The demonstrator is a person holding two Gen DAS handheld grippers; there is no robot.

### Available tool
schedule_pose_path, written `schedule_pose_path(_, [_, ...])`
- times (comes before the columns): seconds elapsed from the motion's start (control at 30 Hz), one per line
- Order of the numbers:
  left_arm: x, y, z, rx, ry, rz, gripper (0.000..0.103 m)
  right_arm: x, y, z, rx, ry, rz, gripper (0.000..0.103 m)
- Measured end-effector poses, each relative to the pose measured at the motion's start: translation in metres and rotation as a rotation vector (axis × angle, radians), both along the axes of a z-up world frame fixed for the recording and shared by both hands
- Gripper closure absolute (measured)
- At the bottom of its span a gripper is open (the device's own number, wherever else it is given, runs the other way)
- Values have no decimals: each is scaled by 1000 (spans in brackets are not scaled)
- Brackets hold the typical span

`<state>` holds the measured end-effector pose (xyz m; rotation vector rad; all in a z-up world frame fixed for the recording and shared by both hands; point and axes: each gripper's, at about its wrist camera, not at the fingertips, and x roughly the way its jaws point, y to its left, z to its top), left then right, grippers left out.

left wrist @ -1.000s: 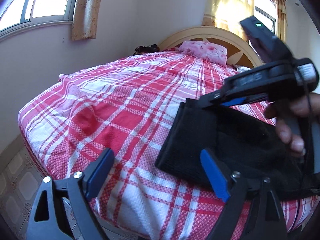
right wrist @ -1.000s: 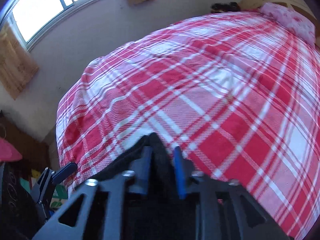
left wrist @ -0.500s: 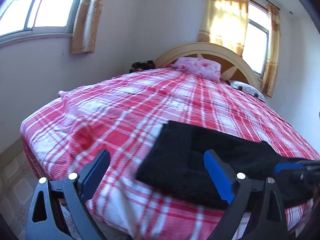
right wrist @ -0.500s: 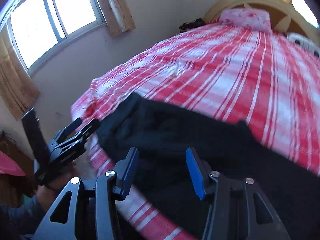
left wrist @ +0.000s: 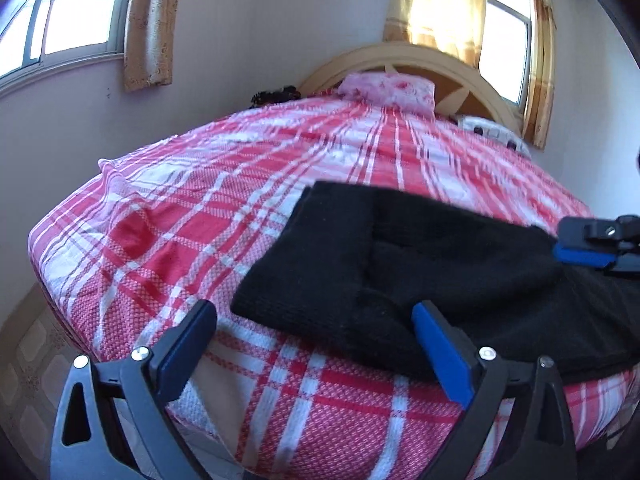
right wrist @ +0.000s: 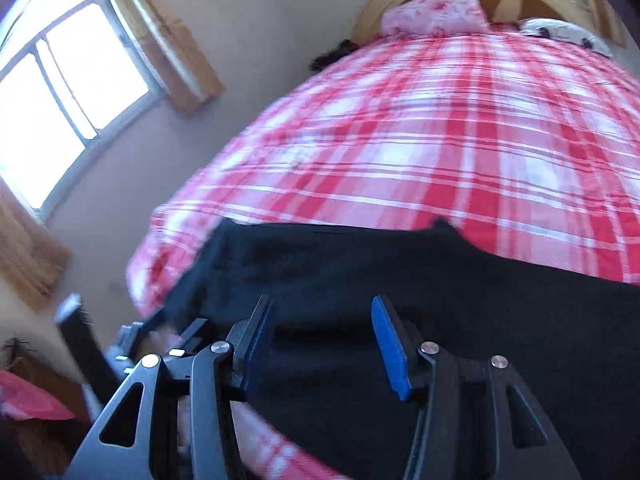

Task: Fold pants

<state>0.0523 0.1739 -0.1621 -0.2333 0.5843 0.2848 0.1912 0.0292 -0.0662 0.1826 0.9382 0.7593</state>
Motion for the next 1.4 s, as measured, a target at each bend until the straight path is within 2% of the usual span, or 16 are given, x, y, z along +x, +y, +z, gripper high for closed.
schedule_pose_path(0.07, [-7, 0, 7, 0, -42, 12, 2, -4, 22, 2, 38, 25, 72, 52])
schedule_pose_path(0.13, [-7, 0, 9, 3, -39, 8, 1, -5, 47, -3, 30, 37, 123, 52])
schedule_pose_path(0.23, [-2, 4, 2, -12, 2, 10, 0, 10, 58, -25, -48, 93, 36, 52])
schedule_pose_path(0.3, [-2, 7, -1, -50, 4, 11, 1, 16, 46, -31, 3, 105, 27, 52])
schedule_pose_path(0.33, [-3, 6, 0, -49, -5, 11, 0, 16, 38, -29, -11, 88, 5, 52])
schedule_pose_path(0.53, [-7, -16, 13, 3, -59, -50, 0, -13, -29, 3, -51, -31, -103, 51])
schedule_pose_path(0.6, [-6, -26, 16, -2, -75, -113, 0, -29, -55, 3, -65, -49, -129, 50])
schedule_pose_path(0.7, [-1, -40, 14, 37, -43, -150, 0, -50, -94, -8, -99, -44, -189, 49])
schedule_pose_path(0.8, [-2, -48, 18, 49, -41, -152, 0, -64, -122, -33, -219, -14, -272, 48])
schedule_pose_path(0.87, [-5, -53, 27, 50, -58, -164, 0, -78, -141, -41, -175, -43, -269, 48])
schedule_pose_path(0.97, [-7, -68, 39, 64, -76, -215, 0, -92, -150, -34, -183, -83, -248, 48])
schedule_pose_path(1.03, [-2, -79, 43, 62, -70, -258, 0, -96, -167, -27, -102, -100, -306, 45])
schedule_pose_path(1.13, [11, -99, 48, 35, -38, -346, 0, -77, -182, -43, -108, 36, -318, 42])
schedule_pose_path(1.17, [16, -106, 49, 29, -29, -374, 0, -76, -191, -42, -69, 43, -319, 42])
schedule_pose_path(1.3, [33, -129, 54, 14, -2, -438, 0, -83, -250, -6, 10, -46, -438, 42])
schedule_pose_path(1.4, [48, -152, 55, 9, 9, -478, 0, -90, -337, 12, 56, -54, -631, 42])
